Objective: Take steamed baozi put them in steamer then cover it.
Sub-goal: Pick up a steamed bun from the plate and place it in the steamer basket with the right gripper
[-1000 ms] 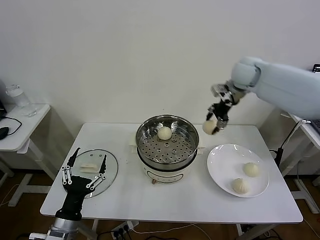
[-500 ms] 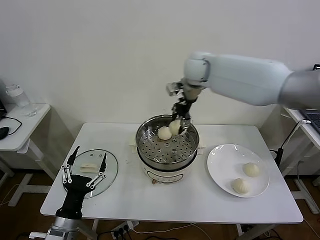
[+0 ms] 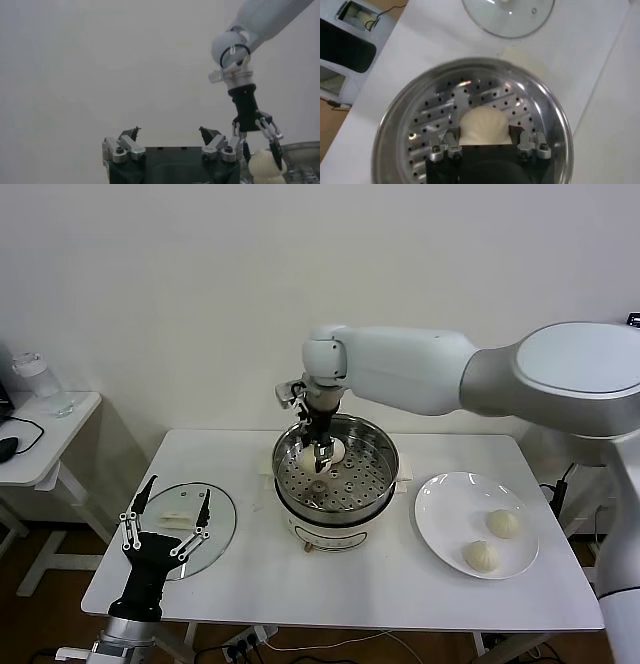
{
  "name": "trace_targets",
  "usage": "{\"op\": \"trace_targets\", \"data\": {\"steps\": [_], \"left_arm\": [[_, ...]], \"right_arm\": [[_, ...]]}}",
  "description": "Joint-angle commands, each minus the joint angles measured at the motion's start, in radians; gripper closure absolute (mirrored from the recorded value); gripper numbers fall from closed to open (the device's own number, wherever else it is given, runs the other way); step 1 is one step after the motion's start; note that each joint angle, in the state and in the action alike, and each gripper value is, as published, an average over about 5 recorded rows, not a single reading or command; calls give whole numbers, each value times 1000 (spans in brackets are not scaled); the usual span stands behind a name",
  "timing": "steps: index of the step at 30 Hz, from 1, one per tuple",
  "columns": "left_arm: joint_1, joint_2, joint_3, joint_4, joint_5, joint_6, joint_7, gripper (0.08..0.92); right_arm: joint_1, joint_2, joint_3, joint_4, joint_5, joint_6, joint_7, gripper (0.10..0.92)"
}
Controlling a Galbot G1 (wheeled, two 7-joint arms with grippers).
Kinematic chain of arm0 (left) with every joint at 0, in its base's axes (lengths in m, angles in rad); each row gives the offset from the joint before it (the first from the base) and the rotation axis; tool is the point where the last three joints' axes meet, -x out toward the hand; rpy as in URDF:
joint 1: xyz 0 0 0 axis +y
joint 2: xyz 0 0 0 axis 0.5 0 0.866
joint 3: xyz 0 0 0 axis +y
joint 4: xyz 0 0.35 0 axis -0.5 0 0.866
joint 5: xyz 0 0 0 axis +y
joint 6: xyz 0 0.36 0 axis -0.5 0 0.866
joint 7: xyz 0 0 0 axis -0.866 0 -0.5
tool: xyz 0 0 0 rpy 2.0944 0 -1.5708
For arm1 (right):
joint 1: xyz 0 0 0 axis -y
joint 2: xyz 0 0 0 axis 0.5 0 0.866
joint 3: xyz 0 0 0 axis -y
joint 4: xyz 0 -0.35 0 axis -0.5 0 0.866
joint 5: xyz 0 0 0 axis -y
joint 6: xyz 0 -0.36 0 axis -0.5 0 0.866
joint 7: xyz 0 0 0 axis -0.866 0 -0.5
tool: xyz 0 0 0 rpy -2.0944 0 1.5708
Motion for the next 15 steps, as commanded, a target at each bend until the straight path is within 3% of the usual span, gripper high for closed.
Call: {"op": "trace_targets", "data": {"steps": [1,10,15], "left_arm": [[1,0,0,1,0,-1,-1,177],[5,0,-6,-1,-4,-2,-4,177],[4,3,-8,-1,-6,0,-6,177]], "right_arm": [[-52,59,-7,-46,-13,-6,11,355],[-103,63,6,-73,-40,-6,22,330],[-104,54,16,-62,-45,-4,34,231]]}}
